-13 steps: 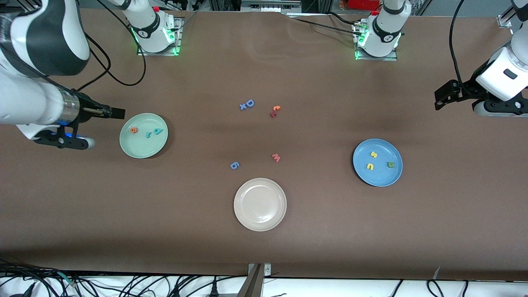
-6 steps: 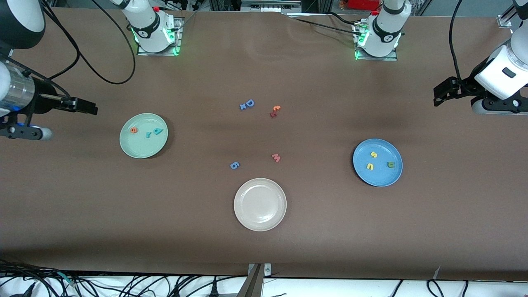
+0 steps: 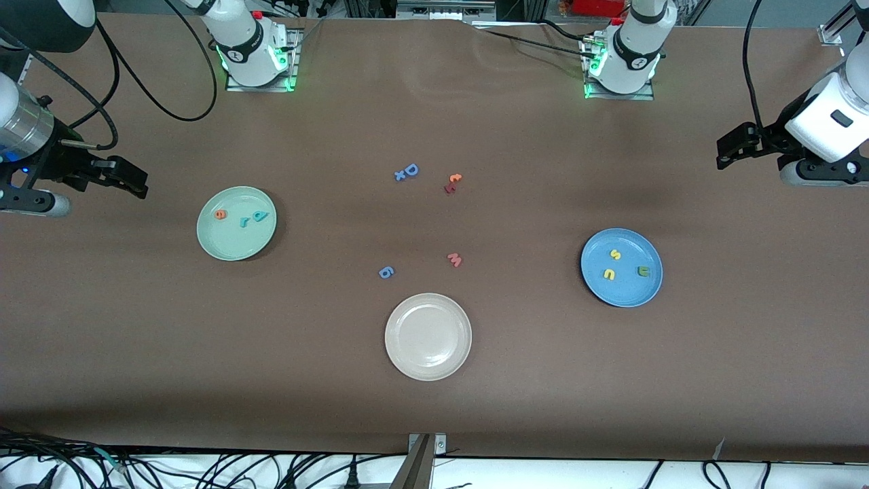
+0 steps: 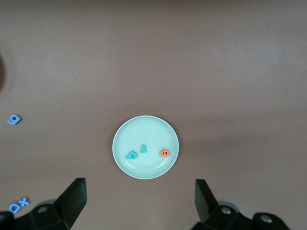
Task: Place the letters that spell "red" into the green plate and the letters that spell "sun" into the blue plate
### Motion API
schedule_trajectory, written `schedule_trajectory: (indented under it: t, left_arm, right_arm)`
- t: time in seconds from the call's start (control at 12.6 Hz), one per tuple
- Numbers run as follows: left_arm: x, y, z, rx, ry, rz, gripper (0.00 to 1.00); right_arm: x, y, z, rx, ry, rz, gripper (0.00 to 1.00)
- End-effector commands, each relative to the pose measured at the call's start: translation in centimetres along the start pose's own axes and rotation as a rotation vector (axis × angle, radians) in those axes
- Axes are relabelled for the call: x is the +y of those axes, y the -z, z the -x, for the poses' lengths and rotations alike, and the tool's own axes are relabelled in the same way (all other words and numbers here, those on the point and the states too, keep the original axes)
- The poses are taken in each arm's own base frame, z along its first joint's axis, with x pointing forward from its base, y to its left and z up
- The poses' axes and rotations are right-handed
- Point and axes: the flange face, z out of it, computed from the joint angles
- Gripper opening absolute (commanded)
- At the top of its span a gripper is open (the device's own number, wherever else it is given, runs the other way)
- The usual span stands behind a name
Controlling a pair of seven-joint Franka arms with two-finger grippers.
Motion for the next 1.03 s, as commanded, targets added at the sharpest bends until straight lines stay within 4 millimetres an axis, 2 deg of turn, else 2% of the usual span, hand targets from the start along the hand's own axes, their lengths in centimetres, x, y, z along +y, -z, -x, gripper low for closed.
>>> schedule_trajectory:
  t: [0.0,0.4,0.63,0.95]
  left_arm:
    - [-0.11,1.25,-0.15,0.007,-0.011,0.036,1.0]
    - [0.06,1.11,-0.27,0.006,-0.009,0.036,1.0]
    - [0.06,1.92,-0.82,0.025,-0.009,0.038,1.0]
    - [0.08,1.98,-0.86,0.027,-0.011,0.039,1.0]
  right_arm:
    - [0.07,-0.59,0.08,0.004,-0.014,-0.015,1.0]
    - [0.03,-1.01,-0.17,-0.001,-0.011,-0.021,1.0]
    - [0.01,-1.0,-0.18,0.0,-0.03,-0.022,1.0]
    - [-0.6,-0.87,-0.01,0.0,-0.064,-0.024,1.0]
